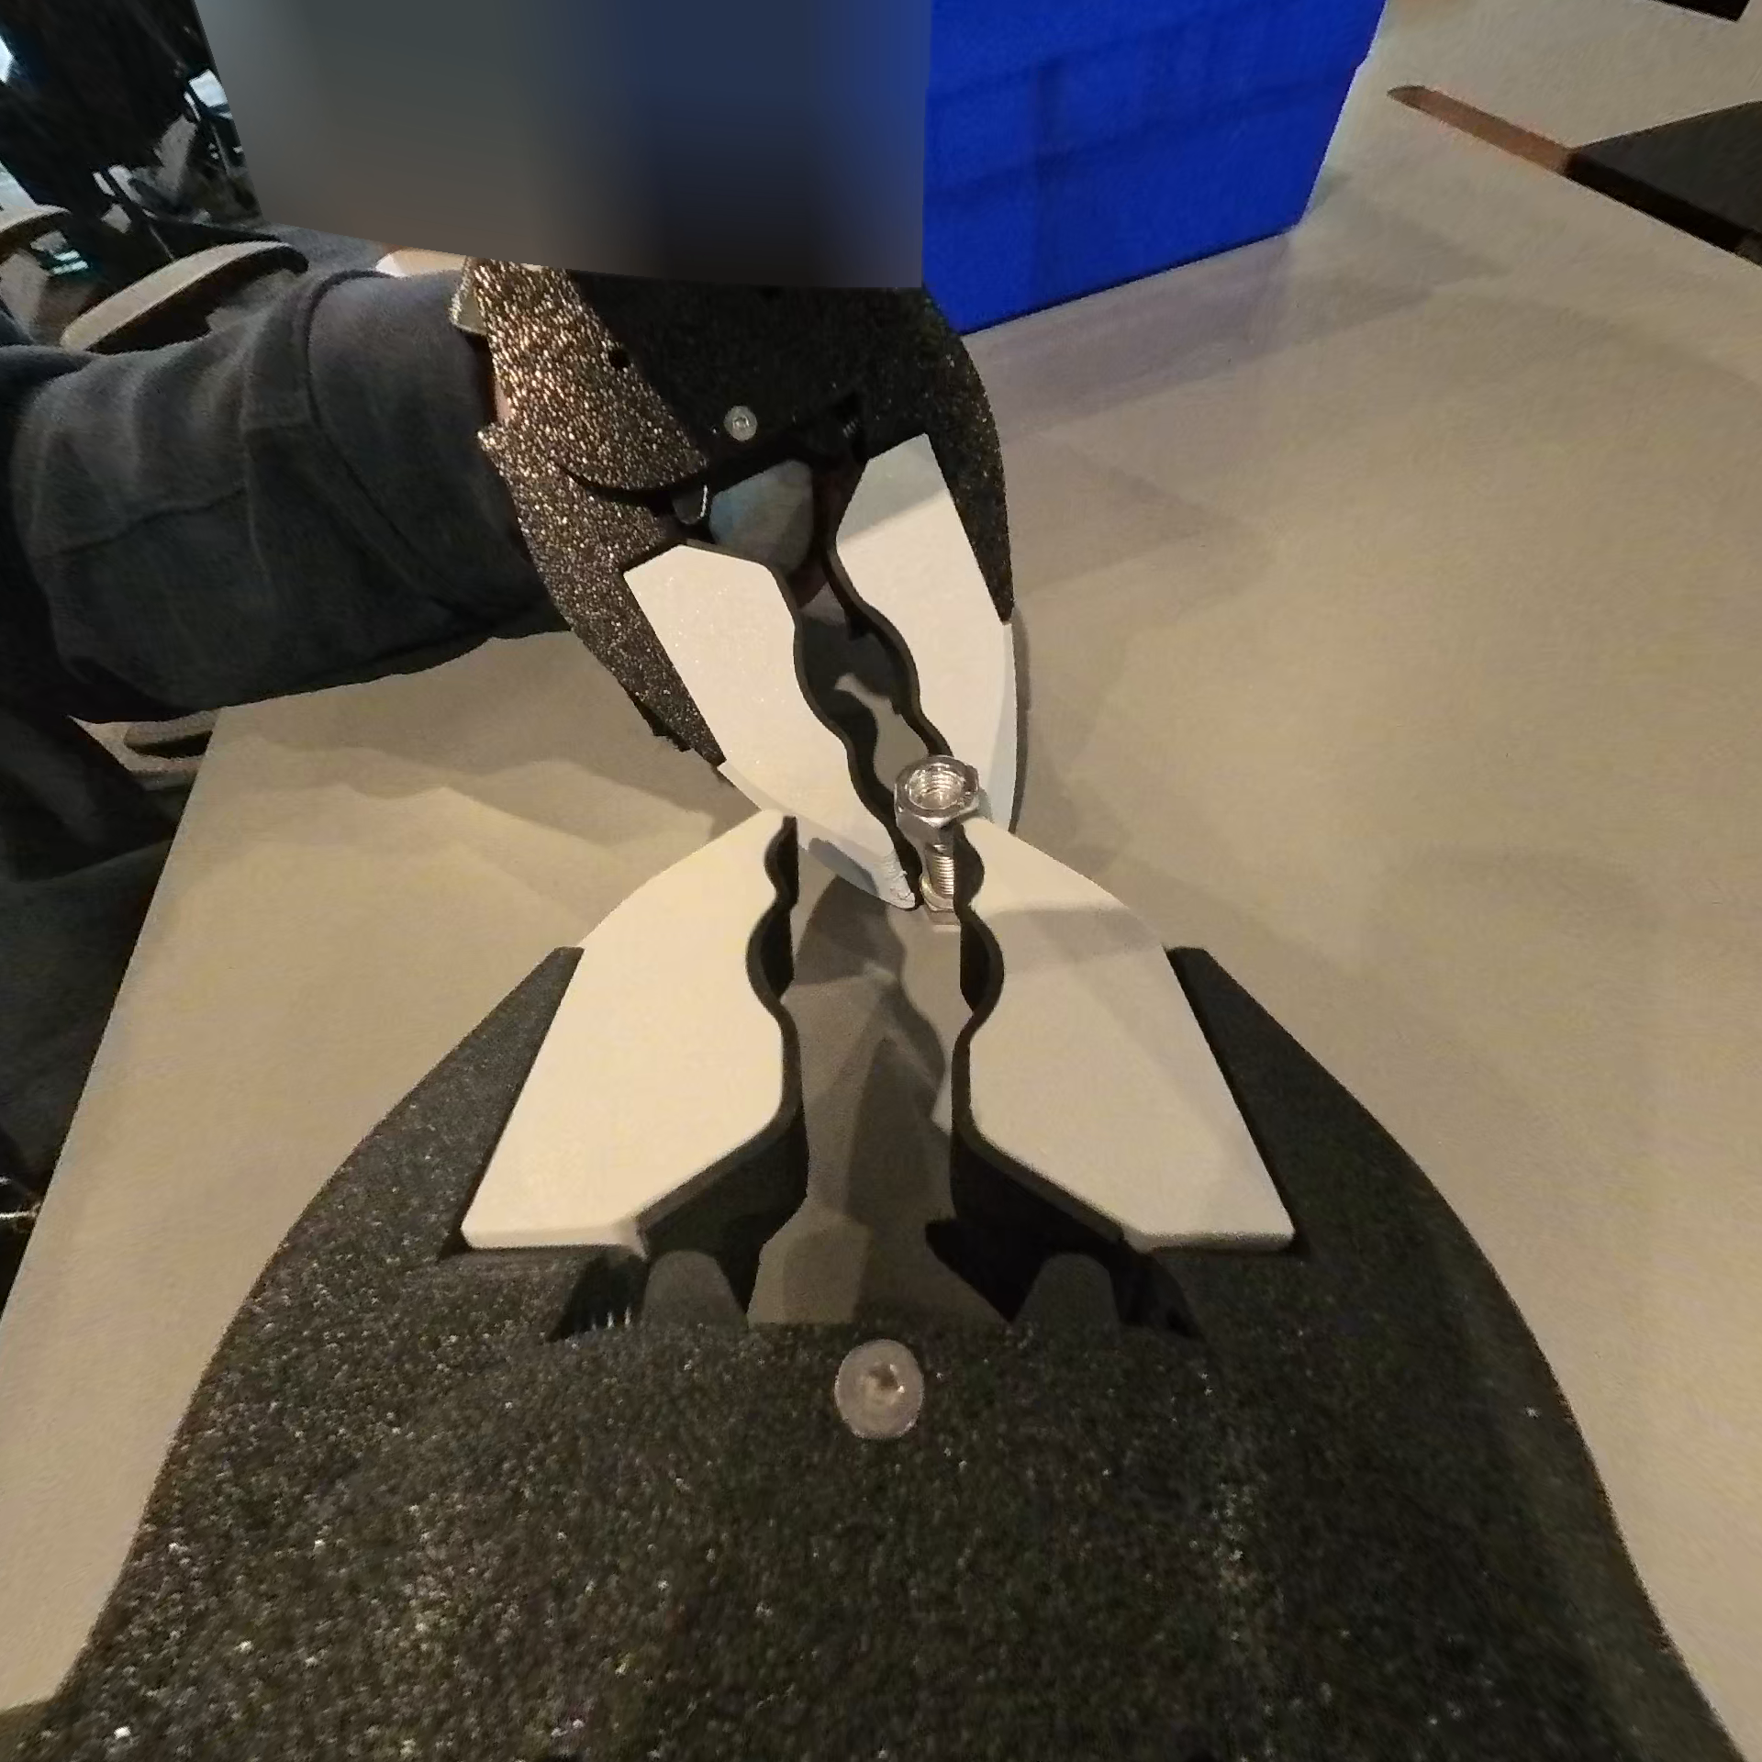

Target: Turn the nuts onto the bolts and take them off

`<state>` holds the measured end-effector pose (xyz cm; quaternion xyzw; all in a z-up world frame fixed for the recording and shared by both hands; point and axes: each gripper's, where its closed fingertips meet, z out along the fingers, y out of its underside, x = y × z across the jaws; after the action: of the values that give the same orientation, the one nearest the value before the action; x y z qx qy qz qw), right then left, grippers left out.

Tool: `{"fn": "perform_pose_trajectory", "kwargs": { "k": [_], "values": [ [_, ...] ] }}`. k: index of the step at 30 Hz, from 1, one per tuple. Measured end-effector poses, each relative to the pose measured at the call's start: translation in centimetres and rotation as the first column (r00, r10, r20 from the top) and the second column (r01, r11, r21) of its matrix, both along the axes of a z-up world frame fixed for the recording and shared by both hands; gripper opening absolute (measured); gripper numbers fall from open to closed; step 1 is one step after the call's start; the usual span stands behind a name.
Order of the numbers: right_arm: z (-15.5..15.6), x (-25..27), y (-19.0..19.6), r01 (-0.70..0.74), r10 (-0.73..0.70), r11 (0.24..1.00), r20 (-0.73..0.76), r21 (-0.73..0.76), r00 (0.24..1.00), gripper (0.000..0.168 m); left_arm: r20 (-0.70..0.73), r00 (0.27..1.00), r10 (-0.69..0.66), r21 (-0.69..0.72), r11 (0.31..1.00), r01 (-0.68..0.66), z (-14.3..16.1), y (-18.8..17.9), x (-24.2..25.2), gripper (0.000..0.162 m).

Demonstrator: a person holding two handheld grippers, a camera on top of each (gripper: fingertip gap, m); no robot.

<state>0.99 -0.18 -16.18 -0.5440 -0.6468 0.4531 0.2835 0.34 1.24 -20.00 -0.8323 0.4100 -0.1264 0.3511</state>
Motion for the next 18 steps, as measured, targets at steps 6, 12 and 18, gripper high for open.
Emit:
{"fn": "perform_pose_trajectory", "kwargs": {
  "k": [6,12,18],
  "values": [
    [0.0,0.2,-0.8,-0.053,0.053,0.998,0.001,-0.017,0.999,0.021,0.0,1.0,0.0,0.0,1.0,0.0,0.0,0.0,0.0,0.015],
    [0.1,0.0,-0.1,0.0,0.0,1.0,-0.002,-0.011,1.0,0.025,0.0,1.0,0.0,0.0,1.0,0.0,0.0,0.0,0.0,0.015],
    [0.5,-0.4,0.3,0.032,-0.03,0.999,-0.048,0.04,0.998,0.034,-0.002,1.0,0.0,0.001,1.0,0.0,0.0,0.0,0.0,0.015]
  ]
}}
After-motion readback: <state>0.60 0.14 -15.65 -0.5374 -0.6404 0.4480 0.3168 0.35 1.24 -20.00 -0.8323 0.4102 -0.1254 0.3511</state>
